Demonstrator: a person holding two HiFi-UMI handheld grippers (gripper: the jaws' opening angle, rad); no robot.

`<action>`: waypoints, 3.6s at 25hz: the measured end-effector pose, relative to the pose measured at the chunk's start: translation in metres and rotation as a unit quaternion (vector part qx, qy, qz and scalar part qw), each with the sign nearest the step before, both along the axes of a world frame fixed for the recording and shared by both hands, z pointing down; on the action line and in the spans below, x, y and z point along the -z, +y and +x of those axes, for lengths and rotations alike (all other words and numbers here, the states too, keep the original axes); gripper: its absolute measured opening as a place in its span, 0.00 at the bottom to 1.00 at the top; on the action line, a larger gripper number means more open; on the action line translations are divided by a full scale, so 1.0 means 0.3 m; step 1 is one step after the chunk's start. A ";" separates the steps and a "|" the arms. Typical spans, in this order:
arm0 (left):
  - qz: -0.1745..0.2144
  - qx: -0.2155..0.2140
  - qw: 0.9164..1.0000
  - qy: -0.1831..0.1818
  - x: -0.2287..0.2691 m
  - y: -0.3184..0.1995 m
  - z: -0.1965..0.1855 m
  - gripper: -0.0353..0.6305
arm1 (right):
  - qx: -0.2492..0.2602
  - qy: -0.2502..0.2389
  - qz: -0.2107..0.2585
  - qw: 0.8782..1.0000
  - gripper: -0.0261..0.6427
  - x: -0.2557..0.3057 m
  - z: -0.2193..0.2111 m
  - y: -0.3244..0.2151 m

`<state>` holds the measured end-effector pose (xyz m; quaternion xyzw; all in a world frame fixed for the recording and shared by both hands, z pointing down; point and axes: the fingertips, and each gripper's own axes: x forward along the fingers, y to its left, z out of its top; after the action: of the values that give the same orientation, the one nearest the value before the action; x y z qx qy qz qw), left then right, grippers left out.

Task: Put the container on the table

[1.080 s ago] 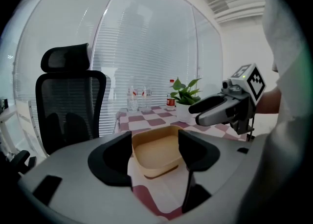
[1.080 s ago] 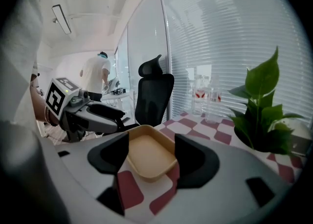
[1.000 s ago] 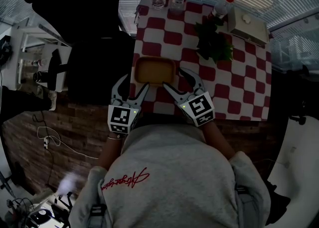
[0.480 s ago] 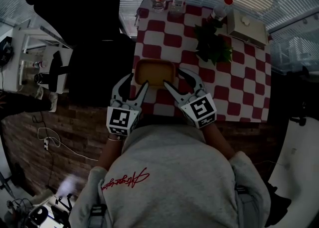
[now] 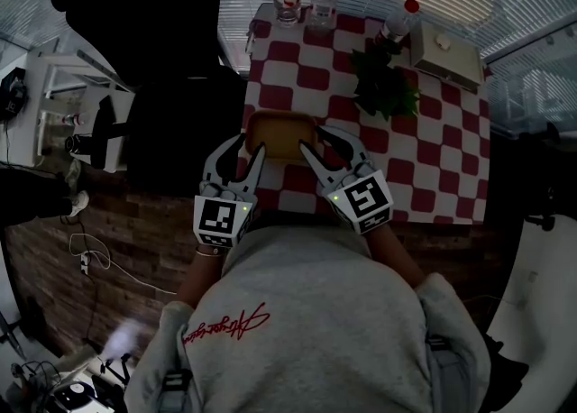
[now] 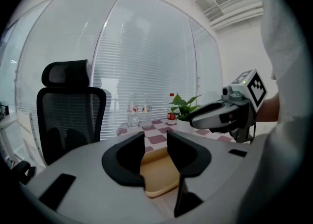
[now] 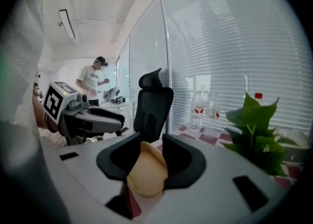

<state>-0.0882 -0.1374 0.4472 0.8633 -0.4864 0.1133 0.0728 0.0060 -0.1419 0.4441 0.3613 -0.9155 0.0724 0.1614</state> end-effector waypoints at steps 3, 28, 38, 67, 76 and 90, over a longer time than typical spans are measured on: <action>0.006 0.001 1.000 0.004 0.018 -0.004 0.003 0.26 | 0.000 -0.007 0.006 1.000 0.22 0.020 -0.003 -0.003; 0.045 0.007 0.998 0.031 0.148 -0.034 0.007 0.16 | 0.015 -0.030 0.041 0.999 0.10 0.134 -0.049 -0.010; 0.053 0.006 0.998 0.044 0.188 -0.050 0.012 0.14 | 0.012 -0.045 0.055 0.997 0.09 0.182 -0.053 -0.017; 0.099 0.002 0.993 0.068 0.384 -0.079 0.028 0.12 | 0.012 -0.092 0.098 0.991 0.07 0.383 -0.054 -0.045; 0.105 -0.002 0.992 0.065 0.410 -0.086 0.028 0.12 | 0.015 -0.101 0.108 0.989 0.07 0.420 -0.058 -0.048; 0.106 -0.008 0.992 0.066 0.438 -0.094 0.041 0.12 | 0.006 -0.121 0.124 0.985 0.06 0.492 -0.035 -0.051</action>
<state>-0.0760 -0.1657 0.3158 0.8756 -0.4830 0.0039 0.0117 -0.0044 -0.1573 0.2966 0.3621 -0.9321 0.0001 0.0041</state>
